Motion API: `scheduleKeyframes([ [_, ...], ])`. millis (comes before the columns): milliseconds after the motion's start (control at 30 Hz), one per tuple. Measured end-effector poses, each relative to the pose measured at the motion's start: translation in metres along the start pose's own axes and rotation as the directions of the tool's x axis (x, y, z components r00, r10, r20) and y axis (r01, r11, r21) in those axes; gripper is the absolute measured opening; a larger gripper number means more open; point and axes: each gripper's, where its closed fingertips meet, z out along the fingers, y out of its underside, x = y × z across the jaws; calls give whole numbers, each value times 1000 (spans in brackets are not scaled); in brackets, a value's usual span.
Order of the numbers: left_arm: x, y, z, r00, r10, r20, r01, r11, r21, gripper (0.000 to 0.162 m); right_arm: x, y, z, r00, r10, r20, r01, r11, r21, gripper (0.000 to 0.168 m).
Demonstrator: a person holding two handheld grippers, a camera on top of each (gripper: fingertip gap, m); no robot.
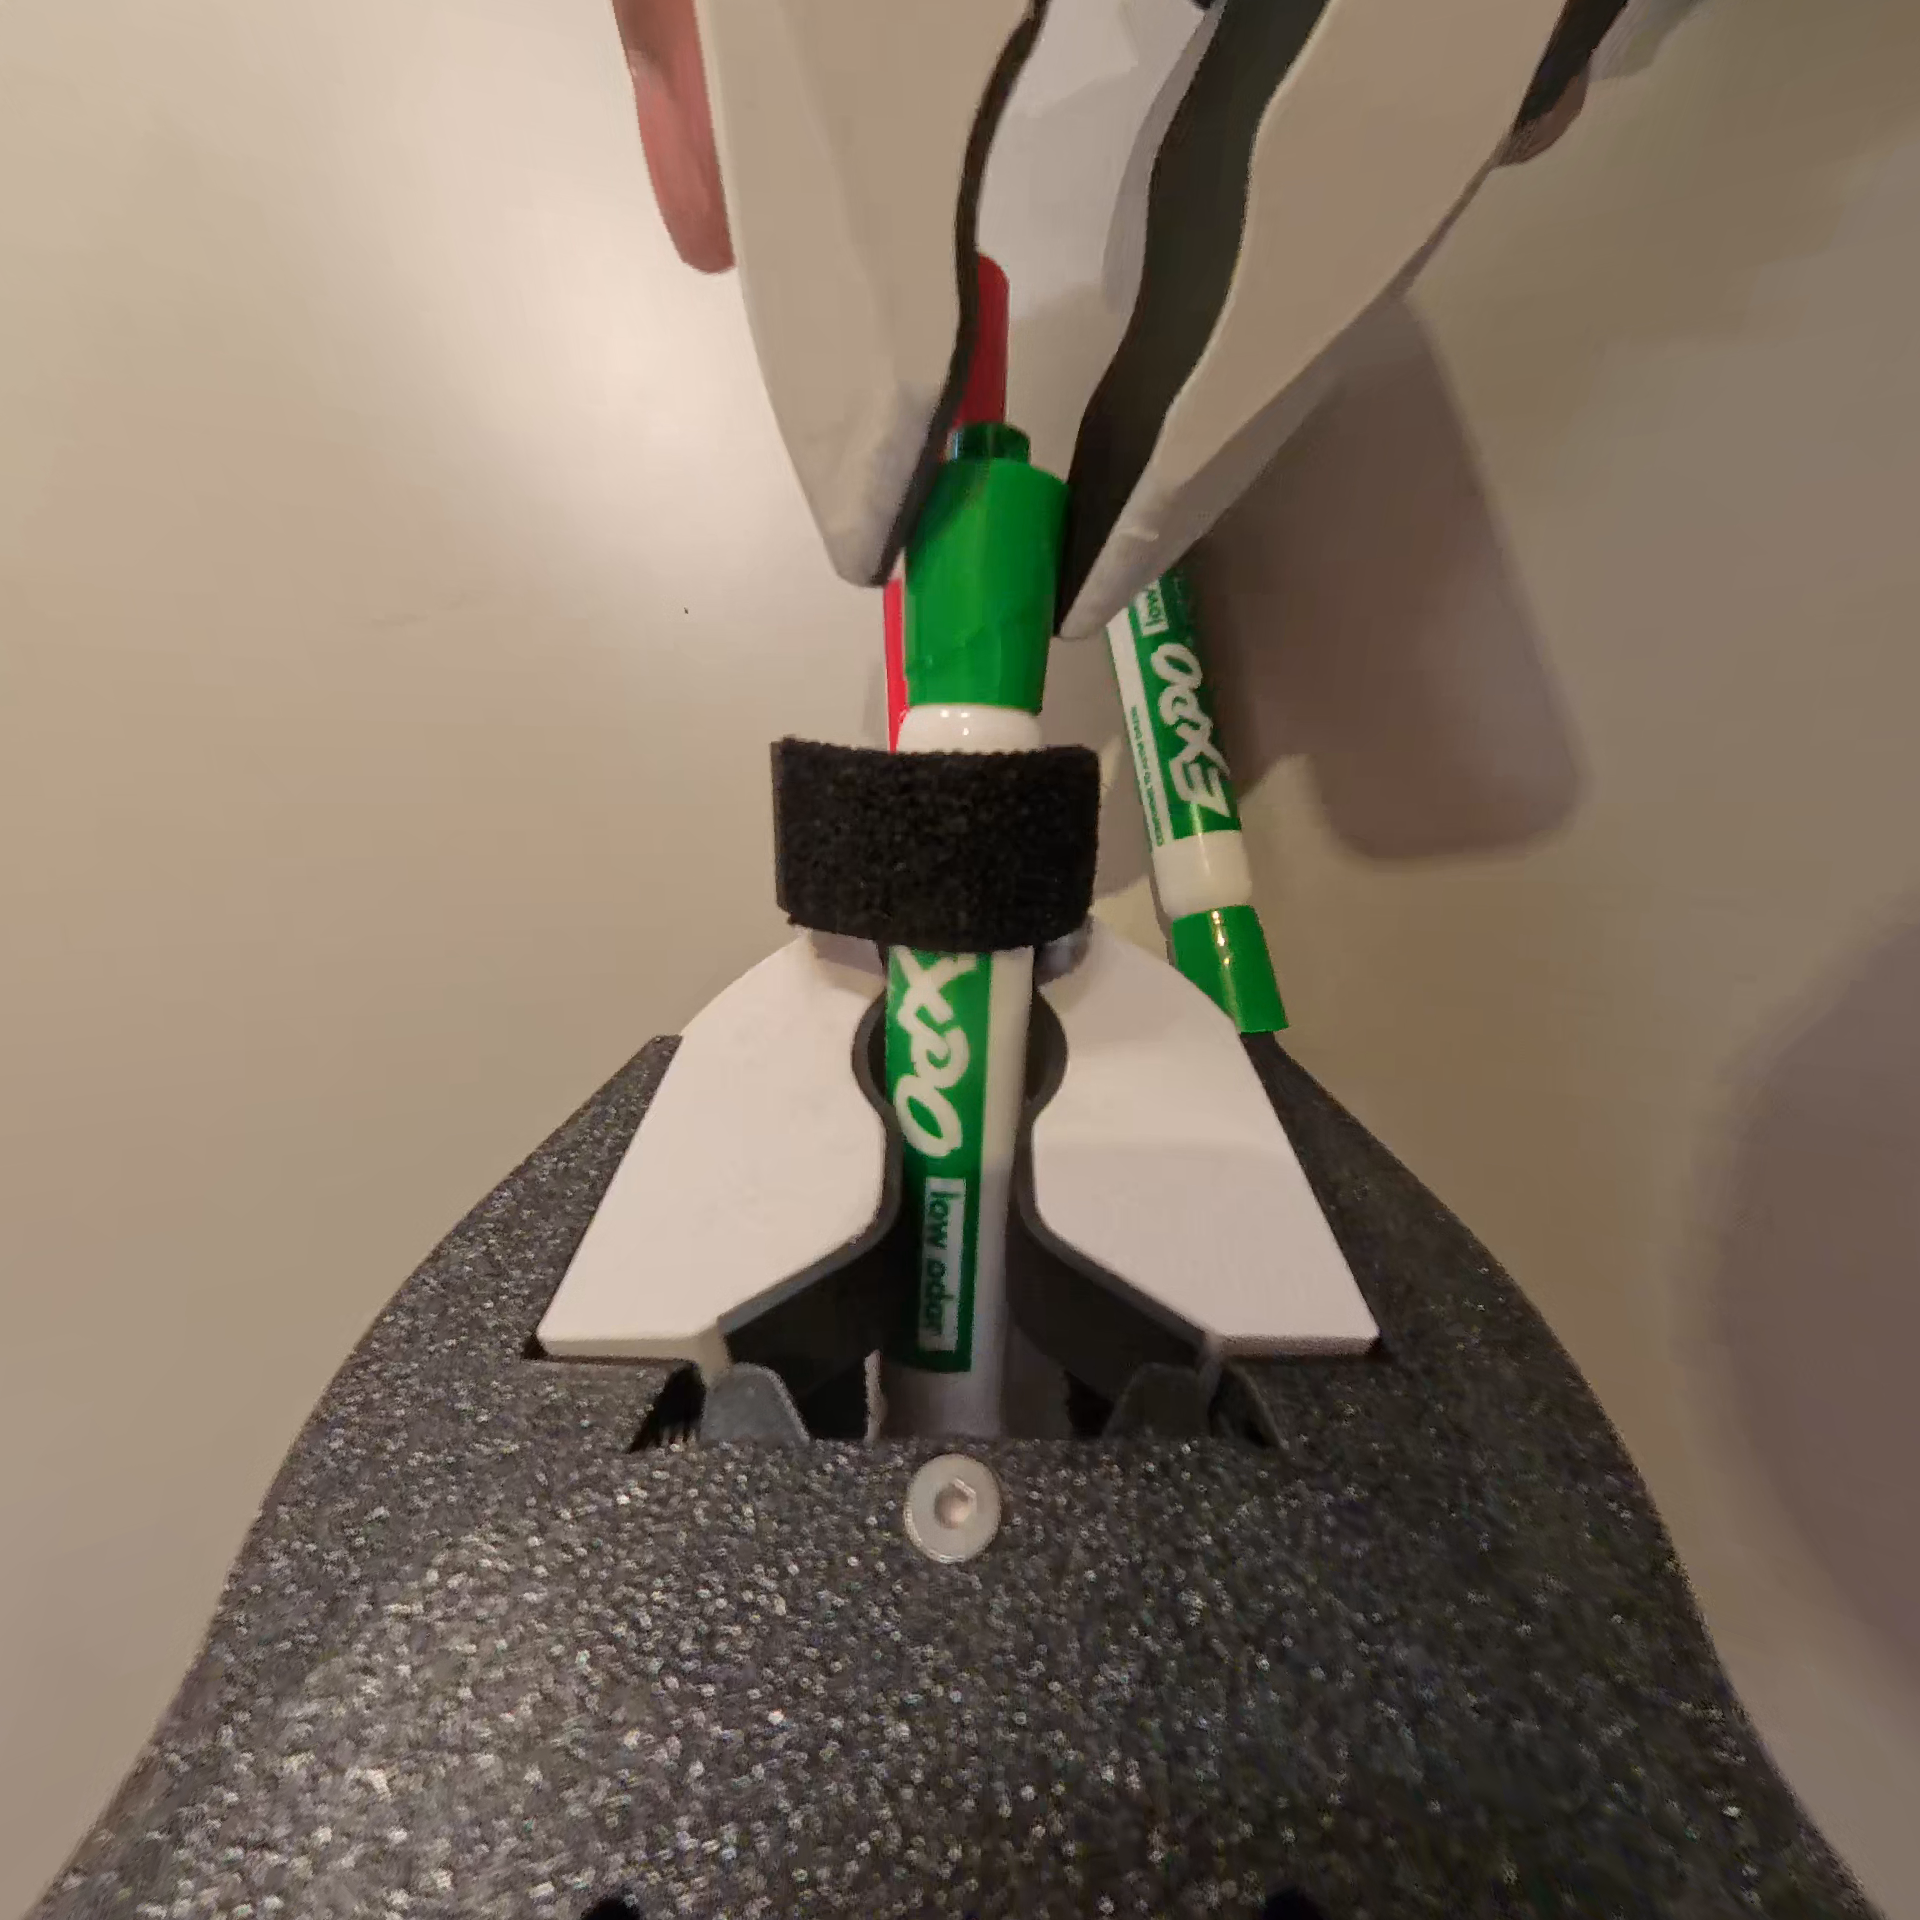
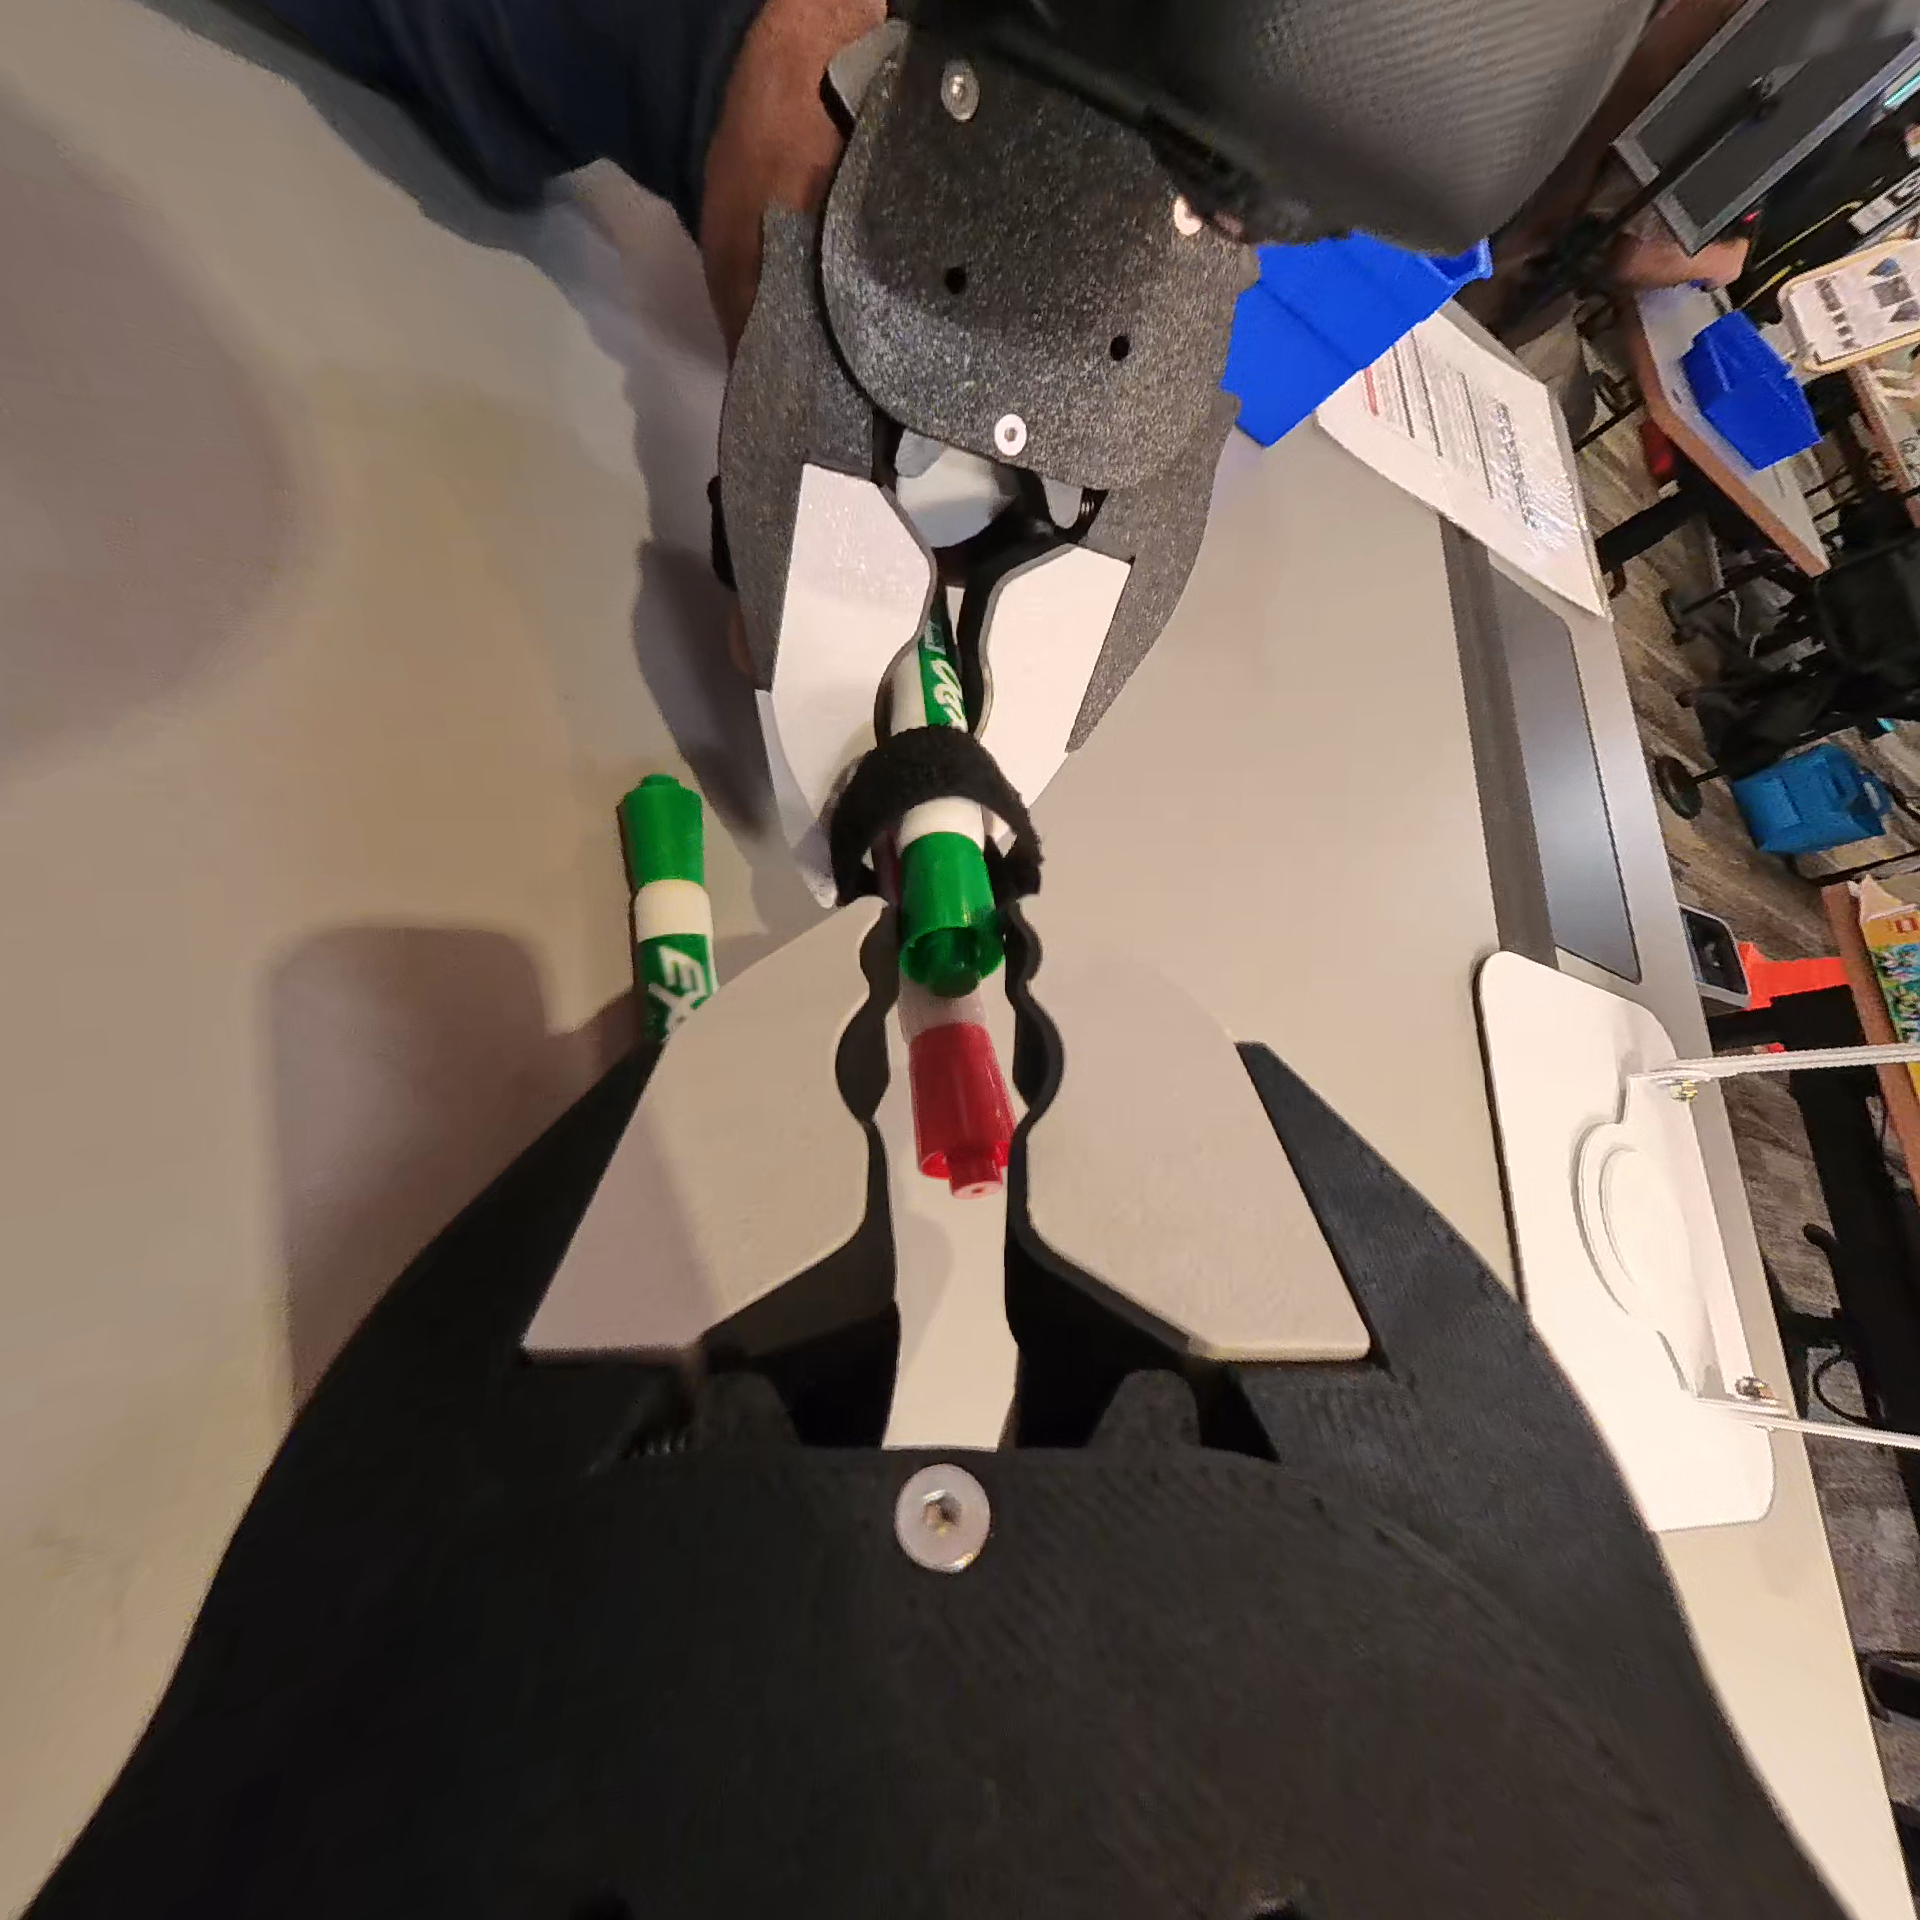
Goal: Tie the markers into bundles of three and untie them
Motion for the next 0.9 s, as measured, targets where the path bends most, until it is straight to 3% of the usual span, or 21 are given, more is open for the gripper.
scheduleKeyframes([
  [767,4,11,0,994,-85,-70,82,995,-54,16,3,24,-16,998,60,37,-59,998,-21,17],
  [900,8,16,2,993,-86,-77,77,991,-110,16,1,24,-16,996,65,55,-64,998,-19,31],
])
